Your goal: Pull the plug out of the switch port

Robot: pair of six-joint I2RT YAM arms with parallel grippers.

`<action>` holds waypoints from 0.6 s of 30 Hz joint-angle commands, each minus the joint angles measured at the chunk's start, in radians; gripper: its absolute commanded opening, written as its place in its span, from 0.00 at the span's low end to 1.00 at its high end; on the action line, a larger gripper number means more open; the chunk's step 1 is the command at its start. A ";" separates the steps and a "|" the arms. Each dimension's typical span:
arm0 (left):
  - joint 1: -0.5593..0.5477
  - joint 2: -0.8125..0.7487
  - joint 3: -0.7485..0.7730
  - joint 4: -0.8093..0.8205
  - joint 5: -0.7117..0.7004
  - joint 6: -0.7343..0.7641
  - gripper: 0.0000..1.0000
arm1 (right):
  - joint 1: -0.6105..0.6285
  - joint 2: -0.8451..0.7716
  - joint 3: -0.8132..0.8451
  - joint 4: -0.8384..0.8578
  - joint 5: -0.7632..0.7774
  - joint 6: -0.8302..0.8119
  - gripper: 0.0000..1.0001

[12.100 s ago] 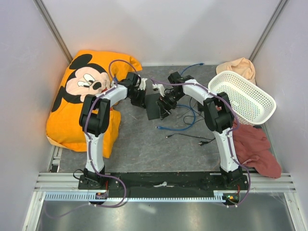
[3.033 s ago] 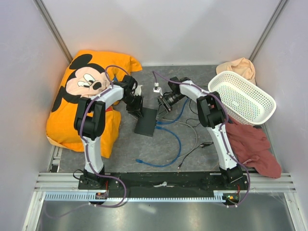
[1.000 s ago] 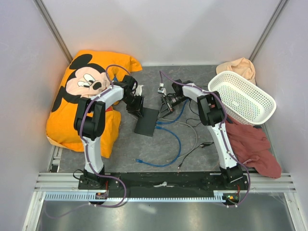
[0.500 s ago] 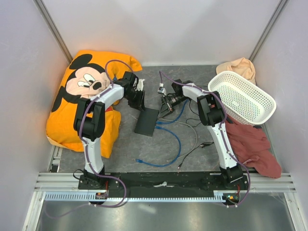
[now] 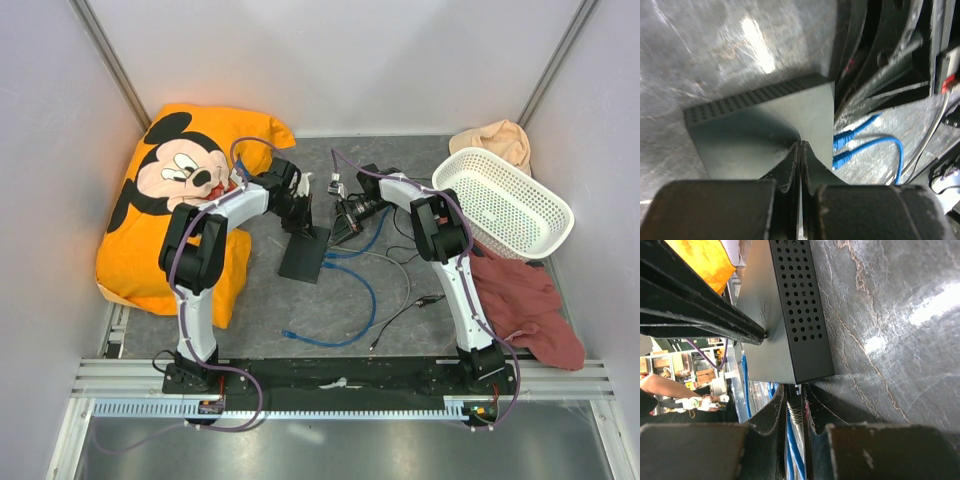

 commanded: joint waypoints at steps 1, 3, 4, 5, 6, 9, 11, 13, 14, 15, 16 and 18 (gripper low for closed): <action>0.006 0.092 0.041 -0.022 -0.080 -0.044 0.02 | 0.002 0.040 -0.043 0.109 0.359 -0.037 0.00; 0.006 0.113 0.048 -0.028 -0.088 -0.046 0.02 | 0.002 0.040 -0.042 0.105 0.368 -0.036 0.00; 0.006 0.121 0.050 -0.030 -0.092 -0.046 0.02 | 0.001 0.037 -0.043 0.102 0.374 -0.040 0.00; 0.006 0.135 0.053 -0.031 -0.100 -0.046 0.02 | 0.002 0.034 -0.043 0.096 0.384 -0.043 0.00; 0.006 0.139 0.056 -0.033 -0.103 -0.046 0.02 | 0.001 0.032 -0.046 0.085 0.400 -0.054 0.00; 0.006 0.144 0.056 -0.036 -0.138 -0.044 0.02 | -0.001 0.023 -0.046 0.057 0.448 -0.080 0.00; 0.006 0.142 0.050 -0.039 -0.187 -0.035 0.02 | -0.007 0.022 -0.048 0.050 0.460 -0.079 0.00; 0.003 0.149 0.038 -0.041 -0.214 -0.029 0.02 | -0.006 0.020 -0.046 0.042 0.477 -0.080 0.00; 0.004 0.153 0.036 -0.041 -0.224 -0.026 0.02 | -0.007 0.020 -0.046 0.042 0.482 -0.077 0.00; 0.004 0.158 0.033 -0.041 -0.229 -0.025 0.02 | -0.006 0.019 -0.046 0.042 0.488 -0.076 0.00; 0.003 0.159 0.035 -0.042 -0.232 -0.023 0.02 | -0.006 0.014 -0.051 0.039 0.496 -0.074 0.00; 0.003 0.164 0.035 -0.041 -0.238 -0.020 0.02 | -0.009 0.005 -0.061 0.039 0.543 -0.066 0.00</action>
